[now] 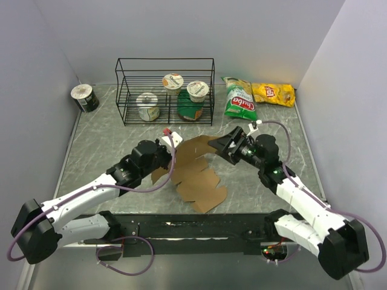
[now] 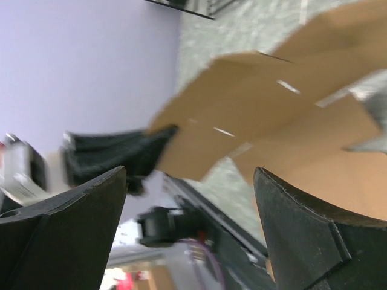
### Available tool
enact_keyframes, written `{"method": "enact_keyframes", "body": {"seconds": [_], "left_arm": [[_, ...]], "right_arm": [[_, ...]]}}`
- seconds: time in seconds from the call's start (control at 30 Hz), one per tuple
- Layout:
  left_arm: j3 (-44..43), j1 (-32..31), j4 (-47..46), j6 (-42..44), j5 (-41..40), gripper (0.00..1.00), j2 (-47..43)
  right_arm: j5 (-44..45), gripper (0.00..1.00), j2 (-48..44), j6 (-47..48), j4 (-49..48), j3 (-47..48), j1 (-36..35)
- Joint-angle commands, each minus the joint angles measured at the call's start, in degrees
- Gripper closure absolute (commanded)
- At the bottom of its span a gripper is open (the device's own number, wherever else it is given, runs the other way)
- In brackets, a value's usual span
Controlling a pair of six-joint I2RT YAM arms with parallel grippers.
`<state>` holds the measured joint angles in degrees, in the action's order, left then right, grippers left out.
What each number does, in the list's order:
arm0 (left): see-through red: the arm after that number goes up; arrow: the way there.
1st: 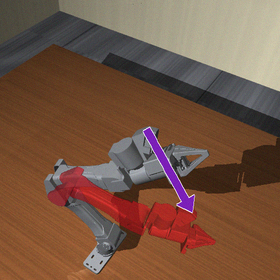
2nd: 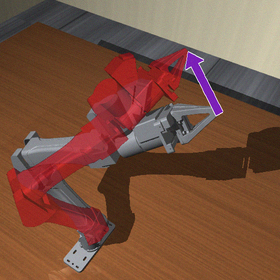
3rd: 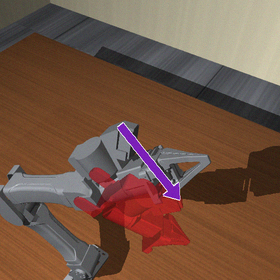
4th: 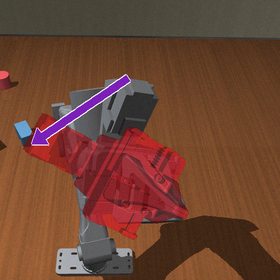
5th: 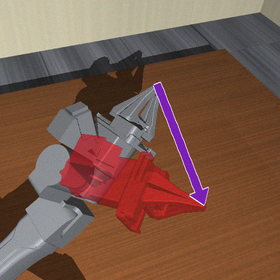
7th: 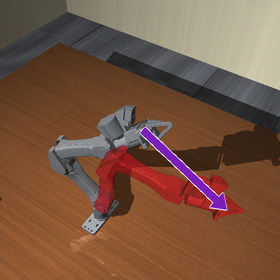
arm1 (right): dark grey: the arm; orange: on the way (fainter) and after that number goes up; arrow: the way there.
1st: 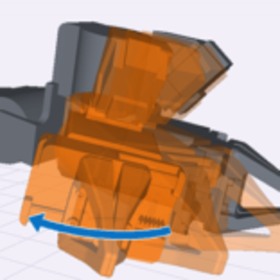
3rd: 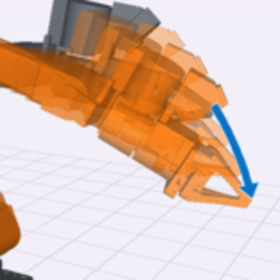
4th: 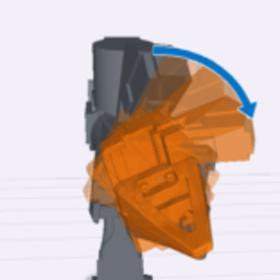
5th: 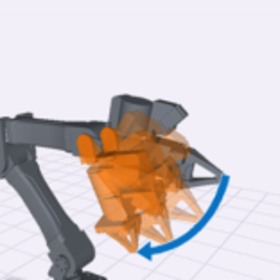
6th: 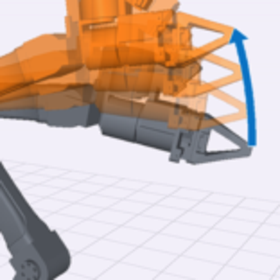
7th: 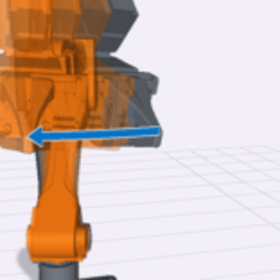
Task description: Fold the paper box
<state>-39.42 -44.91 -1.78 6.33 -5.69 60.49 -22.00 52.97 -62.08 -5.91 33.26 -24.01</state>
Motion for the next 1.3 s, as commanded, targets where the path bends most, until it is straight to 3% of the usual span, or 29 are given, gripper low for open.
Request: {"method": "enact_keyframes", "body": {"seconds": [0.0,0.57,0.93,1.27], "left_arm": [[0.2,-3.3,-1.5,3.0,-6.2,0.99,0.3],[1.5,-12.0,-1.4,8.1,-15.5,0.99,2.2],[2.3,-17.8,-1.4,11.2,-23.0,0.99,4.5],[2.6,-21.2,-1.4,12.8,-26.7,0.99,6.0]], "right_arm": [[4.6,0.10,5.6,-10.7,-11.2,0.0,-2.4],[9.0,0.13,22.0,-13.5,-12.9,7.8,-8.9],[8.5,0.35,28.2,-13.2,-14.8,8.8,-10.1],[9.2,0.39,30.3,-6.7,-9.5,11.7,-10.7]]}}
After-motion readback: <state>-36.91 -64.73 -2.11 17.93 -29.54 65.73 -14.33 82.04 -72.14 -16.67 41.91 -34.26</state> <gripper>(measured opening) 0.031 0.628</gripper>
